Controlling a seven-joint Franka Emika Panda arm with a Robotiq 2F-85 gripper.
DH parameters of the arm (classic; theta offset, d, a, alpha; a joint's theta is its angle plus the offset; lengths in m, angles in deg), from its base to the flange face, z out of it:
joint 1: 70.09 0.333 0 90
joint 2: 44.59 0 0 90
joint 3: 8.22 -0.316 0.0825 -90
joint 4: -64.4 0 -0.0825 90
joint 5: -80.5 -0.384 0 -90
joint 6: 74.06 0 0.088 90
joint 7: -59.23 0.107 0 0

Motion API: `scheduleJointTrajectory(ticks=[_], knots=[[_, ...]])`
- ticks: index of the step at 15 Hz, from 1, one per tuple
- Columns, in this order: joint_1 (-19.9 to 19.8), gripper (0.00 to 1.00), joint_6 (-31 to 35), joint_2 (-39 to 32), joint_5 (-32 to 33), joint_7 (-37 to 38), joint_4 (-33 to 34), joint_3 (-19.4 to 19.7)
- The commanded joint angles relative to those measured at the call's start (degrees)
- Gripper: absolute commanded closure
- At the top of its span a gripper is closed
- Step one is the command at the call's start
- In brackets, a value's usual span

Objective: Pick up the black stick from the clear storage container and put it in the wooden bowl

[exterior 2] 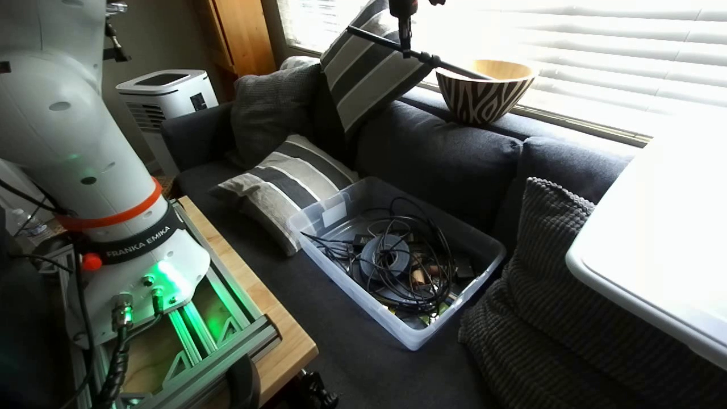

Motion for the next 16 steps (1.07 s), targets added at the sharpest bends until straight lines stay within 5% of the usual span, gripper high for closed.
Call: scheduleJointTrajectory(ticks=[1,3,5,13,16], knots=[[-0.9,0.94,-0.1,-0.2,-1.5,-2.0,0.0,-1.0],[-1.0,0.94,-0.3,-0.3,-1.7,-2.1,-0.2,-1.1],[-1.2,0.60,-0.8,-0.4,-2.0,-2.1,-0.2,-1.3],[-1.4,0.01,0.3,0.9,-2.5,-1.7,0.2,-1.5],[0.2,0.00,-0.5,3.1,-0.5,4.4,1.2,1.0]])
